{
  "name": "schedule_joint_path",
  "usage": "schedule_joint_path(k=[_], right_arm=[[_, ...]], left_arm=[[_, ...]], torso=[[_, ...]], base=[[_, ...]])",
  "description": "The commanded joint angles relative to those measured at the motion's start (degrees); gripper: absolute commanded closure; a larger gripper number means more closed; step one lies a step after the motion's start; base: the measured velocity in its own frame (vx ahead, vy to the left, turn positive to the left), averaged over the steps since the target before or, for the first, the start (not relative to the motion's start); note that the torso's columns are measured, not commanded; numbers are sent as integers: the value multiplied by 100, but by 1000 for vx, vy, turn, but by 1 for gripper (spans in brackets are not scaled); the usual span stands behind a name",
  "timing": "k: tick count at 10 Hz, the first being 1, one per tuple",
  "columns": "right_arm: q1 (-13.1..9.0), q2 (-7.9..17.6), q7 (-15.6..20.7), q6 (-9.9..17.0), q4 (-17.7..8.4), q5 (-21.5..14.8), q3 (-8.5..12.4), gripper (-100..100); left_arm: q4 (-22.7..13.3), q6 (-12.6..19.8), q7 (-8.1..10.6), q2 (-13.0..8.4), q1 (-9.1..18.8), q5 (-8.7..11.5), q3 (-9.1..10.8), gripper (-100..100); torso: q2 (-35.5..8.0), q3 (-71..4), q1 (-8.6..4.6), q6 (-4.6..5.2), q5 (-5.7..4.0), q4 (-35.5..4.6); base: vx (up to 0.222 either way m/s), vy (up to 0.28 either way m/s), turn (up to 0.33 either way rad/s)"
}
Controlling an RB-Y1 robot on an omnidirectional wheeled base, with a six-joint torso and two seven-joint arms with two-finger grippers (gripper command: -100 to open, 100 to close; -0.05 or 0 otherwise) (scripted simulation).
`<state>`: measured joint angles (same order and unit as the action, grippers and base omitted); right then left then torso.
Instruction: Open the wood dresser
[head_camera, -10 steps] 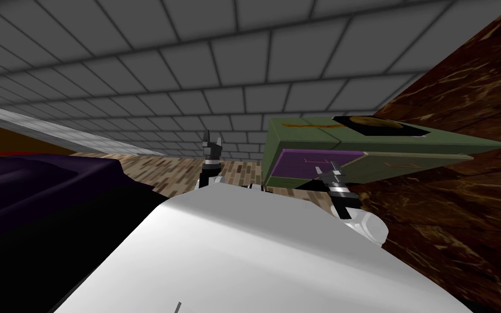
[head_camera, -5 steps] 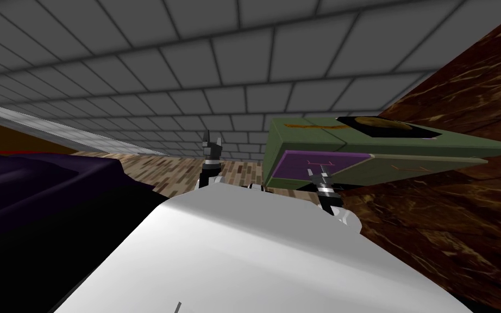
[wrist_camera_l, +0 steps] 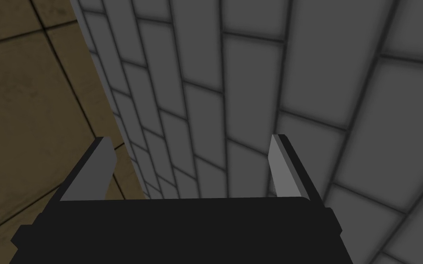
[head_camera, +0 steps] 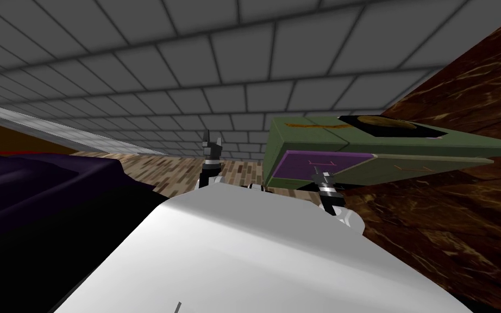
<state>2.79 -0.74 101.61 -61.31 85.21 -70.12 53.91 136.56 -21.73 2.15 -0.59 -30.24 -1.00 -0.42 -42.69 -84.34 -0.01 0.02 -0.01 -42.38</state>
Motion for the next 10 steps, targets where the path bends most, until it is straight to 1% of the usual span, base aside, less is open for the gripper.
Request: schedule_joint_path(k=[1,2,3,4,9,10], right_arm=[[39,41,-82,-32,47,18,-13,100],[54,61,-112,-46,62,28,-18,100],[47,48,-95,-36,59,21,-16,100],[50,240,-111,-32,60,21,-18,-100],[39,821,-176,22,53,17,-46,-100],[15,766,-320,139,37,6,-109,-100]], left_arm=[[0,0,0,0,1,0,0,0],[-1,1,0,0,1,0,0,0],[-1,0,0,0,1,0,0,0],[-1,0,0,0,0,0,0,0],[0,0,0,0,-2,0,0,0],[0,0,0,0,-1,0,0,0]], torso=[[-10,9,1,-1,1,-5],[11,-3,8,-2,2,0],[28,-15,-5,-2,0,6],[74,-41,-4,-4,-2,17],[35,-19,3,-3,1,8],[33,-18,5,-3,2,7]], base=[[-193,28,-33],[-213,-5,-35],[-104,-12,-9],[-23,4,2],[19,12,5],[59,79,39]])
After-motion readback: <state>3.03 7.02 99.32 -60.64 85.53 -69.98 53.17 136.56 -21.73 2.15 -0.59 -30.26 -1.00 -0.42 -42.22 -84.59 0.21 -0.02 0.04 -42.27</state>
